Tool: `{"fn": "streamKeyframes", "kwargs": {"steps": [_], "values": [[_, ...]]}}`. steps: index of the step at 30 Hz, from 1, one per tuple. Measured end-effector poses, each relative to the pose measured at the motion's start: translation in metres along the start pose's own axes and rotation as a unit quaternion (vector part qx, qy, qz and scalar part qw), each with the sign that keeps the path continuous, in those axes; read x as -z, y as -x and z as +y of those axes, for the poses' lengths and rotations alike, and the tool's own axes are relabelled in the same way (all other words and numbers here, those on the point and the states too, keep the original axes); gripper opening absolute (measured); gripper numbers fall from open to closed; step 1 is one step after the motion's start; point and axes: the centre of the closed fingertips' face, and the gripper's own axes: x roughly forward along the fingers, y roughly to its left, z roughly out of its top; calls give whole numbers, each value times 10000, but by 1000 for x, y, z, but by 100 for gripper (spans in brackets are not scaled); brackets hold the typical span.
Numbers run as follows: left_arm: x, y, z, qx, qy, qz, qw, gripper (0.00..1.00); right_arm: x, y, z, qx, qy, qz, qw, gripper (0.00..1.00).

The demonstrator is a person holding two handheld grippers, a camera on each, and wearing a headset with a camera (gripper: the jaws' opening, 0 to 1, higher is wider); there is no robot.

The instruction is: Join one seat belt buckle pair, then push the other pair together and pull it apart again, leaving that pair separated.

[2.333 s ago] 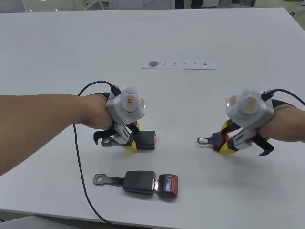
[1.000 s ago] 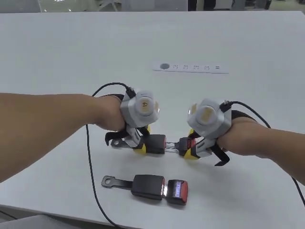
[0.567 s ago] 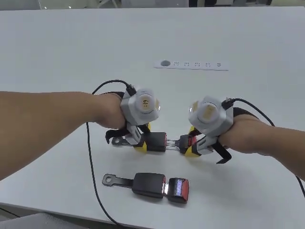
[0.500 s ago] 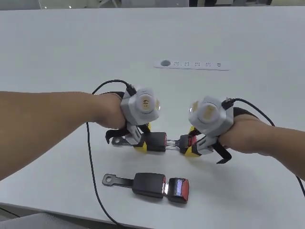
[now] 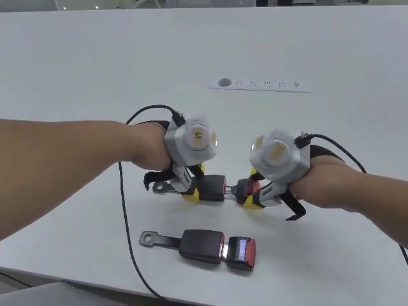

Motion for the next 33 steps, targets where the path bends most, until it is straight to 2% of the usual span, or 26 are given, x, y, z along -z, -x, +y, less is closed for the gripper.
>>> {"fn": "streamKeyframes", "kwargs": {"steps": [8,12,14,16,17,20,27,33], "values": [[-1,-1,-1,23,-137,-30,9999,32,-1,-2,1,-18,-7,-28,10000,31],[-2,-2,-2,7,-194,73,9998,32,-3,-4,1,-34,-50,-45,10000,31],[-2,-2,-3,-9,-360,128,9993,31,-6,-6,1,-45,-106,-88,9999,31],[-2,-1,-3,-17,-300,134,9995,31,-16,-13,5,-11,-169,-154,9997,30],[-1,-1,-2,-21,-216,159,9996,31,-16,-12,4,27,-142,-95,9999,30],[-1,-1,-1,-16,-240,127,9996,31,-14,-11,2,27,-182,-186,9997,30],[-1,-1,1,-18,-161,153,9998,31,-14,-11,1,49,-164,-153,9997,31],[0,0,1,-60,-68,95,9999,32,-14,-10,0,76,-107,-151,9998,32]]}}
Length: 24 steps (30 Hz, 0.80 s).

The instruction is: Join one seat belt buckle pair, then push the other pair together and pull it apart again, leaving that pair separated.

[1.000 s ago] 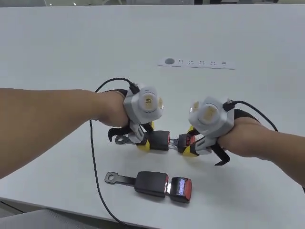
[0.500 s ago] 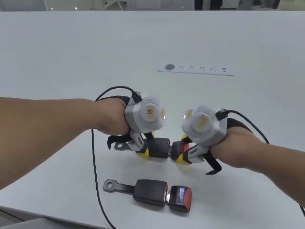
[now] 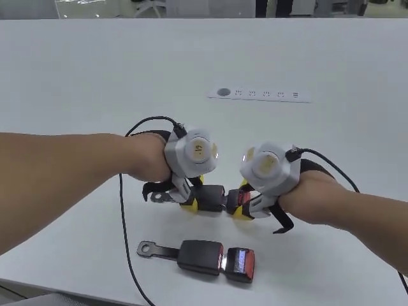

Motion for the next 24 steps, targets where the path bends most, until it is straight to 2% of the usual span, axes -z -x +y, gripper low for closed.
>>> {"fn": "streamKeyframes", "kwargs": {"steps": [7,11,13,15,21,24], "values": [[1,0,1,-17,35,22,10000,31,2,1,-1,18,-8,23,10000,32],[1,0,1,-11,79,29,10000,31,10,6,-2,21,-14,57,10000,32],[1,1,1,7,87,11,10000,32,15,9,-4,13,-34,43,10000,32],[1,1,1,30,13,-15,10000,32,15,9,-4,-14,-89,-33,10000,33],[0,1,2,27,51,-15,10000,32,17,11,-6,9,-30,-88,10000,34],[0,2,2,29,65,-13,10000,32,30,20,-7,37,-47,-5,10000,34]]}}
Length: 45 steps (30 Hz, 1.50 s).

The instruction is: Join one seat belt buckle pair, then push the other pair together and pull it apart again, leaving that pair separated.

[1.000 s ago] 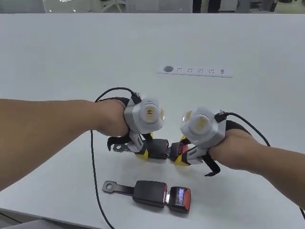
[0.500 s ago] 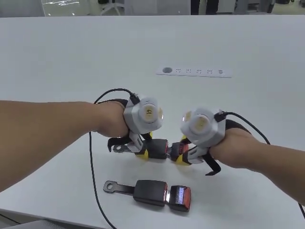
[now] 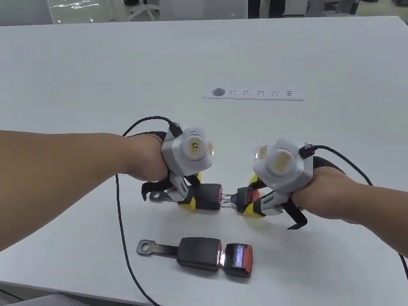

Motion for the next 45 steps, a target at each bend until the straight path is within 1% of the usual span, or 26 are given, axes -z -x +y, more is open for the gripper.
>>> {"fn": "streamKeyframes", "kwargs": {"steps": [1,3,6,10,15,18,22,24,28,30,32,33,34,36,37,38,39,41,42,43,44,45], "values": [[0,0,0,2,4,2,10000,32,3,1,0,2,-26,30,10000,34],[0,0,0,2,8,-4,10000,32,12,8,-2,81,-67,11,9999,34],[0,1,0,-4,42,-41,10000,32,27,20,0,88,-124,32,9999,34],[-1,1,0,-8,67,-60,10000,32,42,32,2,139,-153,109,9997,34],[-1,1,0,-17,76,-83,9999,32,66,50,2,281,-209,241,9991,35],[-1,2,0,-79,77,-79,9999,32,76,58,3,283,-254,298,9988,35],[-1,2,1,-138,222,-107,9996,33,93,69,3,365,-338,368,9981,35],[-1,2,1,-149,366,-100,9992,33,98,72,5,372,-333,384,9980,35],[-1,2,0,-204,374,-67,9991,33,102,74,4,413,-306,437,9977,35],[0,2,1,-262,455,-63,9986,33,102,74,4,476,-326,460,9973,35],[0,3,2,-327,562,-68,9979,33,100,74,1,608,-229,490,9967,41],[0,3,1,-341,534,-88,9980,33,98,74,-1,712,-176,459,9962,46],[-1,3,0,-352,439,-147,9983,33,95,74,-2,821,-148,453,9955,52],[-1,3,1,-403,448,-163,9980,34,95,75,-6,936,-104,454,9945,60],[-1,3,1,-441,407,-175,9980,35,94,76,-7,976,-91,444,9942,64],[-1,4,1,-489,368,-194,9979,37,94,77,-9,1090,-144,417,9931,67],[0,4,3,-560,332,-166,9977,42,93,80,-11,1184,-190,385,9920,69],[4,8,2,-636,328,-175,9973,49,91,86,-10,1274,-348,278,9909,71],[4,11,2,-653,368,-238,9969,50,91,89,-9,1287,-420,228,9905,71],[7,16,1,-710,548,-331,9954,51,90,94,-6,1335,-515,150,9896,71],[9,20,2,-761,617,-360,9945,54,89,98,-4,1378,-579,85,9887,72],[12,27,2,-853,617,-426,9935,56,89,103,-1,1424,-681,-16,9875,72]]}}
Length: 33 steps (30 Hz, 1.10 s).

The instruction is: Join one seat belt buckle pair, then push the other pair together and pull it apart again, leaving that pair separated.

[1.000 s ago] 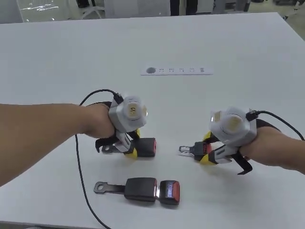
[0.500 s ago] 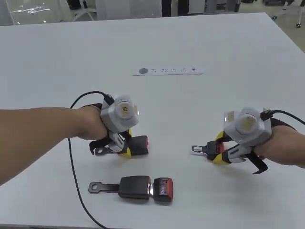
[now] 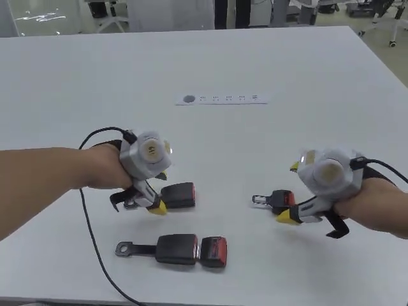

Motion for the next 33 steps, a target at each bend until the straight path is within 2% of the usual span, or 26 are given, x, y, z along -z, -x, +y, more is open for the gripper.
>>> {"fn": "streamKeyframes", "kwargs": {"steps": [2,3,4,5,6,8,11,12,15,19,21,23,25,26,28,31,33], "values": [[2,11,-4,-92,83,-99,9999,60,4,9,6,32,-155,-60,9999,75],[3,19,-9,-113,182,-214,9995,61,6,12,9,37,-221,-91,9997,75],[-1,24,-13,-134,273,-417,9987,62,7,15,13,23,-399,-138,9991,76],[-2,33,-18,-178,403,-640,9970,65,7,18,16,18,-614,-206,9979,78],[-1,39,-21,-242,458,-688,9963,68,6,24,21,8,-930,-344,9951,79],[5,51,-25,-371,568,-847,9941,72,-2,36,31,9,-1181,-606,9911,83],[13,67,-41,-439,695,-974,9918,78,-1,46,42,13,-1169,-630,9911,85],[16,72,-45,-544,814,-1038,9898,81,-3,51,46,33,-1199,-682,9904,86],[24,80,-58,-704,1263,-1139,9829,91,-9,60,55,67,-1247,-766,9892,89],[33,88,-80,-751,1486,-1201,9787,97,-9,66,65,84,-1151,-781,9902,92],[37,91,-87,-798,1539,-1223,9772,100,-10,69,70,57,-1134,-801,9903,97],[42,95,-94,-773,1730,-1320,9730,100,-11,73,74,44,-1151,-850,9897,100],[47,97,-96,-832,1869,-1338,9697,100,-9,74,75,57,-1162,-859,9895,100],[52,98,-96,-877,2005,-1335,9666,100,-9,75,76,66,-1160,-857,9895,100],[58,101,-97,-891,2039,-1315,9660,100,-7,76,77,99,-1156,-831,9898,100],[66,107,-96,-993,1993,-1227,9671,100,-5,76,77,158,-1233,-806,9890,100],[68,113,-93,-1060,2029,-1274,9651,100,-3,77,76,191,-1297,-788,9882,100]]}}
